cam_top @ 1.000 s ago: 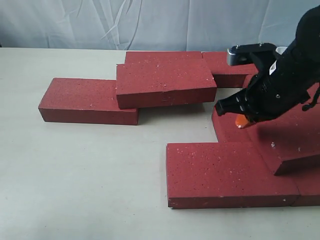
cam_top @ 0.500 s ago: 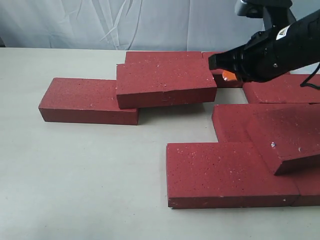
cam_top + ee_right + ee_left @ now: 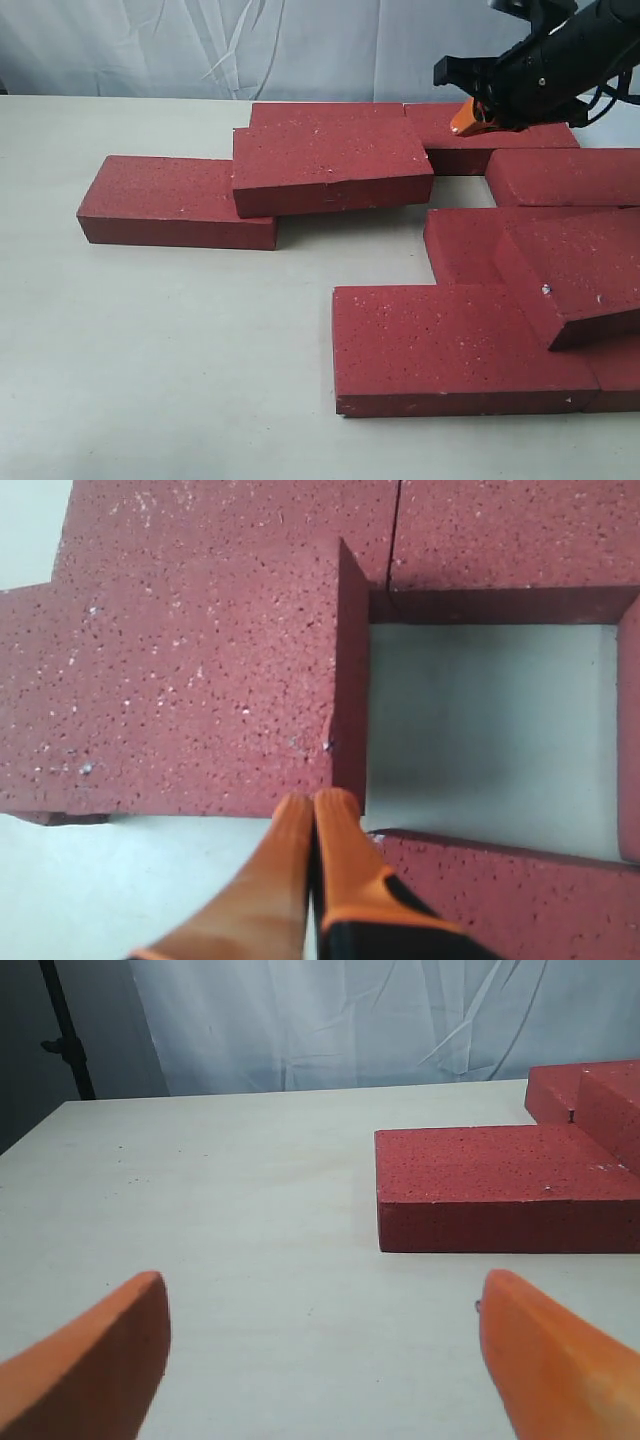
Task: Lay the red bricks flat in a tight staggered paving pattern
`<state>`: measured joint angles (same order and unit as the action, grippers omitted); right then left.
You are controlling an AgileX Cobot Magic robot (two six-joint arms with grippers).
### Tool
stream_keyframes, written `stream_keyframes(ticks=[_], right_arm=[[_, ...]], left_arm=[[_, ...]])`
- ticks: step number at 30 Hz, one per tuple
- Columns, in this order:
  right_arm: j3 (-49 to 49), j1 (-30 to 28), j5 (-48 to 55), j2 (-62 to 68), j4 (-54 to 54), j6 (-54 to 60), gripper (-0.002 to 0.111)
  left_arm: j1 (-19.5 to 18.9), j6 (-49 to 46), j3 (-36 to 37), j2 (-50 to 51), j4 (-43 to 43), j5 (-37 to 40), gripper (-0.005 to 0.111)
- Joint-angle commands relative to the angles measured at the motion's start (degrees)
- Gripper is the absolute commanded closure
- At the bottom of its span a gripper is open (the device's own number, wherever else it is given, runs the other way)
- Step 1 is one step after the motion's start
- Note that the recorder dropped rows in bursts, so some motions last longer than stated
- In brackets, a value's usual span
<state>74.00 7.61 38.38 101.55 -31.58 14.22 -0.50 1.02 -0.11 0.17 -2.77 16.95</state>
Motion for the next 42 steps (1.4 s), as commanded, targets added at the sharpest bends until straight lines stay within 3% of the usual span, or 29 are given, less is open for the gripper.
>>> stream_keyframes(ticks=[1, 6, 11, 18, 24, 32, 42], right_arm=[[0.6, -3.2, 0.7, 2.3, -8.4, 10.9, 0.108], [0.6, -2.8, -2.8, 3.7, -13.2, 17.2, 0.108], [4.9, -2.2, 2.0, 5.5, -15.1, 19.5, 0.108], [13.6, 4.9, -0.4, 9.2, -14.8, 19.5, 0.108], [25.1, 10.1, -1.6, 16.8, -7.5, 16.0, 0.108], [38.8, 10.4, -0.7, 28.5, 4.1, 6.0, 0.108], [47.4, 9.8, 4.1, 37.5, 5.4, 3.8, 0.108]], left_arm=[[0.0, 0.0, 0.1, -0.2, 0.4, -0.5, 0.027], [0.0, 0.0, 0.1, -0.2, 0.4, -0.5, 0.027], [0.0, 0.0, 0.1, -0.2, 0.4, -0.5, 0.027], [0.0, 0.0, 0.1, -0.2, 0.4, -0.5, 0.027], [0.0, 0.0, 0.1, -0.2, 0.4, -0.5, 0.027], [0.0, 0.0, 0.1, -0.2, 0.4, -0.5, 0.027], [0.0, 0.0, 0.1, -0.2, 0.4, -0.5, 0.027]])
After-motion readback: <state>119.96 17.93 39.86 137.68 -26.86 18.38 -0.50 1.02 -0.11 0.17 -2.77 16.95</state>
